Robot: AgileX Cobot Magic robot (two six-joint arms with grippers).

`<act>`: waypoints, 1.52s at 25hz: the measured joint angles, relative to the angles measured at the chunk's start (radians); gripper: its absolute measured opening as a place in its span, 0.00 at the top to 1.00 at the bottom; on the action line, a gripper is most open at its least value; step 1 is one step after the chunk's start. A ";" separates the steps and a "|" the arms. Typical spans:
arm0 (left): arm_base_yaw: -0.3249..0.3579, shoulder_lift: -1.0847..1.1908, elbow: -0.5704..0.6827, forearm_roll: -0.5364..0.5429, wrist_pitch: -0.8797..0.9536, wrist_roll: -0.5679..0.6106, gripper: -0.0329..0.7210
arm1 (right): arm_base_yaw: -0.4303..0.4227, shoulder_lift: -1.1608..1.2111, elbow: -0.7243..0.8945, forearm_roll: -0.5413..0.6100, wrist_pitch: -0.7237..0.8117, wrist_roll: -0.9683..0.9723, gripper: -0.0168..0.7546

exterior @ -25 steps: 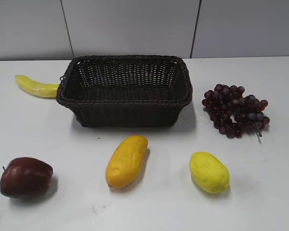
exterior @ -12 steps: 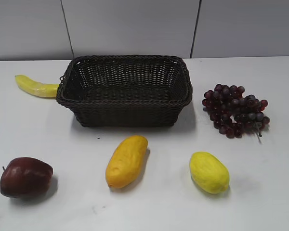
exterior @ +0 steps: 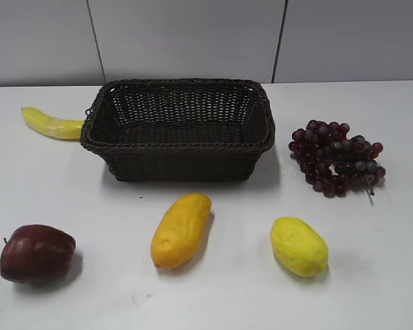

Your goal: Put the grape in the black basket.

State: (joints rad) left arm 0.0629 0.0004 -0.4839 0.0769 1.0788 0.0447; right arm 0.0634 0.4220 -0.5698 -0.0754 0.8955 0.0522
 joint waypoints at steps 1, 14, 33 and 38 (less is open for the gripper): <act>0.000 0.000 0.000 0.000 0.000 0.000 0.65 | 0.000 0.038 -0.010 0.004 -0.009 0.000 0.27; 0.000 0.000 0.000 0.000 0.000 0.000 0.65 | 0.000 0.500 -0.213 0.064 -0.030 0.000 0.27; 0.000 0.000 0.000 0.000 0.000 0.000 0.65 | 0.049 1.156 -0.586 0.184 -0.084 -0.115 0.28; 0.000 0.000 0.000 0.000 0.000 0.000 0.65 | 0.073 1.322 -0.690 0.152 -0.090 -0.115 0.28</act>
State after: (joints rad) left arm 0.0629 0.0004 -0.4839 0.0769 1.0788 0.0447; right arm 0.1362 1.7441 -1.2595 0.0763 0.8057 -0.0630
